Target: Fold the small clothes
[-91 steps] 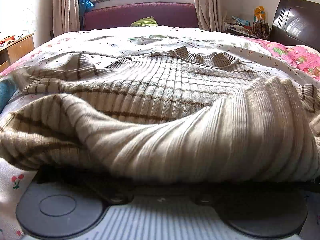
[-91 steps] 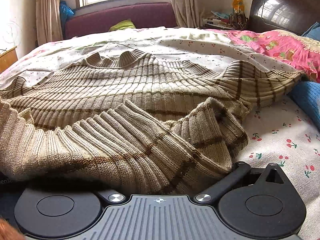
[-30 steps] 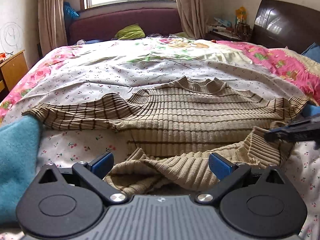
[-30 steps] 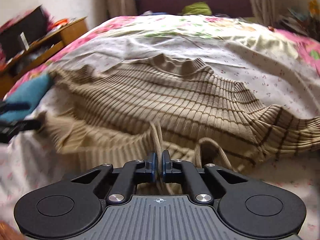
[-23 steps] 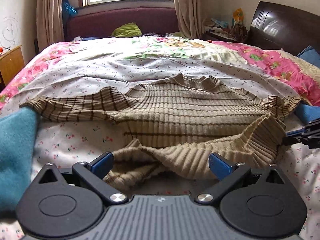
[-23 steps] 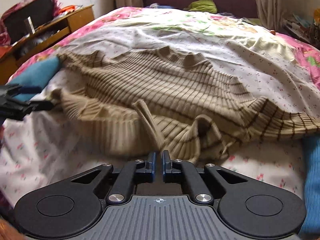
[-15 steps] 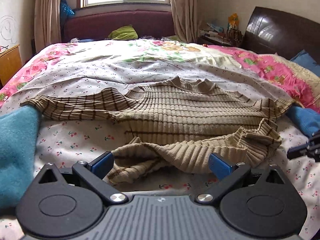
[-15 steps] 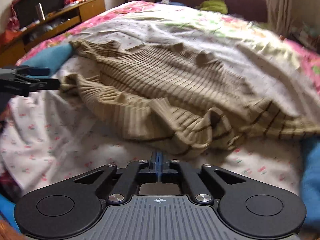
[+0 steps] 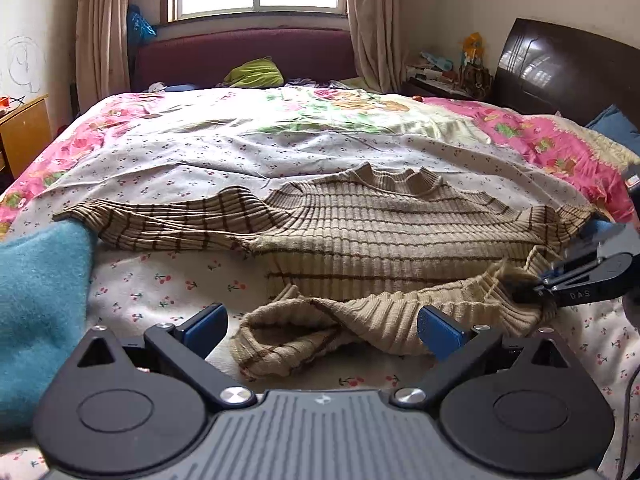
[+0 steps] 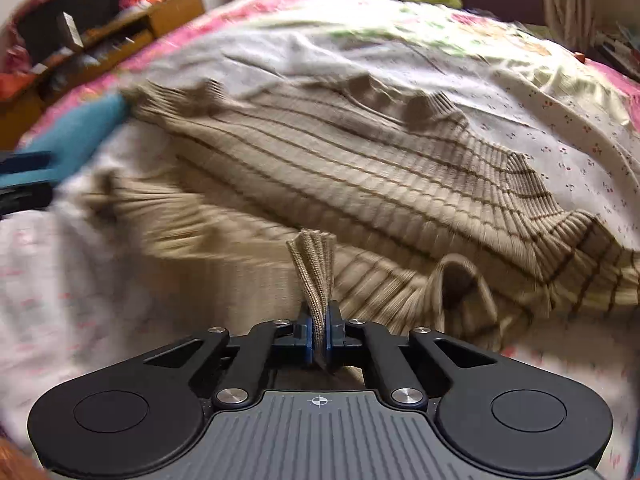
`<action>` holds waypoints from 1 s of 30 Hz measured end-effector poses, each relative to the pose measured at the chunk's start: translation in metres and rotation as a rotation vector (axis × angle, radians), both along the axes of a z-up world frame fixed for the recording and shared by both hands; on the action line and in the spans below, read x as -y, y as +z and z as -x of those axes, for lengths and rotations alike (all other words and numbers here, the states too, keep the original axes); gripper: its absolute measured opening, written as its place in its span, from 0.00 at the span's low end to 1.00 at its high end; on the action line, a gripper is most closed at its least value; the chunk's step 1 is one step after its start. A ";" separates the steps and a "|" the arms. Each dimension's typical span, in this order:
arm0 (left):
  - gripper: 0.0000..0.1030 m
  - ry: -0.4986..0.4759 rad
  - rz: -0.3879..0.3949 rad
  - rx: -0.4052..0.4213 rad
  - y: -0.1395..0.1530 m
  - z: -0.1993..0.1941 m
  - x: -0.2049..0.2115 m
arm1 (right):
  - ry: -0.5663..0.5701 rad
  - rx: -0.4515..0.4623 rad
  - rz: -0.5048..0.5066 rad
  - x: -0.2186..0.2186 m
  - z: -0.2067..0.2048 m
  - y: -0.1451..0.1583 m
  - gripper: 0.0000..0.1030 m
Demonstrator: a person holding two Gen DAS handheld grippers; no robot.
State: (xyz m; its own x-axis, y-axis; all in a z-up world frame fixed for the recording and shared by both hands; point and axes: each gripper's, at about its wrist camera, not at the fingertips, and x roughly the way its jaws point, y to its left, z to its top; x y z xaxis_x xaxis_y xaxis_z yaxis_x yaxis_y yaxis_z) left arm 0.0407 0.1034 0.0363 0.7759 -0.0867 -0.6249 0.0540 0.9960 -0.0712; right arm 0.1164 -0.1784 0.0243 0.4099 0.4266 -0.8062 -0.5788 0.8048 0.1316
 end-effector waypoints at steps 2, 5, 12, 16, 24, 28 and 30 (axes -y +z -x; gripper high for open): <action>1.00 0.002 0.013 0.010 0.003 0.003 -0.003 | 0.078 -0.022 -0.072 0.013 0.036 0.020 0.05; 1.00 -0.003 0.029 0.016 0.005 0.009 -0.006 | 0.225 -0.062 -0.059 0.025 0.092 0.040 0.05; 1.00 -0.053 0.028 0.032 0.007 0.033 0.001 | 0.210 -0.112 0.162 0.034 0.119 0.033 0.14; 1.00 -0.073 -0.005 0.049 0.006 0.050 0.003 | 0.227 -0.043 0.021 0.009 0.110 0.062 0.17; 1.00 0.000 0.039 0.074 0.011 0.067 -0.029 | 0.148 -0.056 -0.210 -0.100 0.023 0.031 0.45; 1.00 0.054 0.077 0.076 0.011 0.075 -0.050 | 0.072 -0.170 -0.225 -0.131 -0.010 0.000 0.46; 1.00 0.070 0.080 0.077 0.012 0.076 -0.058 | 0.090 -0.199 -0.283 -0.140 -0.009 -0.004 0.33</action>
State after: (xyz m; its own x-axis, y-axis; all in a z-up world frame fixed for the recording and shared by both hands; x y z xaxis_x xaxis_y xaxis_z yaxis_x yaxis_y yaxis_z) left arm -0.0350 0.1615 0.0486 0.8273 -0.0773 -0.5564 -0.0075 0.9889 -0.1486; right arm 0.1257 -0.0386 0.0206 0.2078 0.6719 -0.7109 -0.5864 0.6672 0.4592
